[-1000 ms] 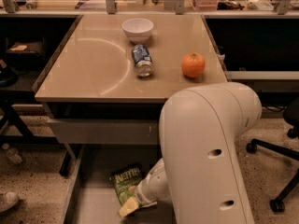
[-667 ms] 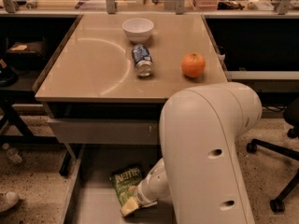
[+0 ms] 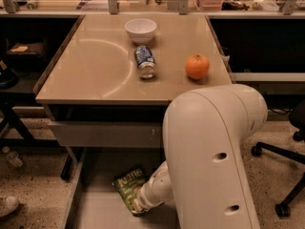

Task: Pick green jalapeno chip bag from middle drawer and place on counter

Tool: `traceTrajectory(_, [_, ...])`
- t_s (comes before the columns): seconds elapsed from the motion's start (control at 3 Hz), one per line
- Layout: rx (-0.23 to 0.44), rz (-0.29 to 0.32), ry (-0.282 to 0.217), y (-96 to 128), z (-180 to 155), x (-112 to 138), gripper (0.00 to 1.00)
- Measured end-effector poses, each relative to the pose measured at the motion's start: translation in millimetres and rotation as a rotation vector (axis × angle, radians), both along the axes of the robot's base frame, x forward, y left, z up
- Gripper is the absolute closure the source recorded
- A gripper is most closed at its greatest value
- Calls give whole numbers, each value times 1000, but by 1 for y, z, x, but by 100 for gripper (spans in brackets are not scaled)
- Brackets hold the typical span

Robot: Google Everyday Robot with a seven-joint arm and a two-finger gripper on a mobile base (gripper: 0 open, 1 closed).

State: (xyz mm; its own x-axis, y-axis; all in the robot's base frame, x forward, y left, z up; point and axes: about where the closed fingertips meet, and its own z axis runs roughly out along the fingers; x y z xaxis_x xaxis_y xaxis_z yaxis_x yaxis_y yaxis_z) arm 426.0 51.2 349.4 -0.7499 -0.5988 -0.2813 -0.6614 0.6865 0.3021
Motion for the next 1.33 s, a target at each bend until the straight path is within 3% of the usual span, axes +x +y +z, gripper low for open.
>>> traceTrajectory(0.33, [0,0,0,0,0,0,87])
traceTrajectory(0.67, [0,0,0,0,0,0,100])
traceTrajectory(1.33, [0,0,0,0,12,0,100])
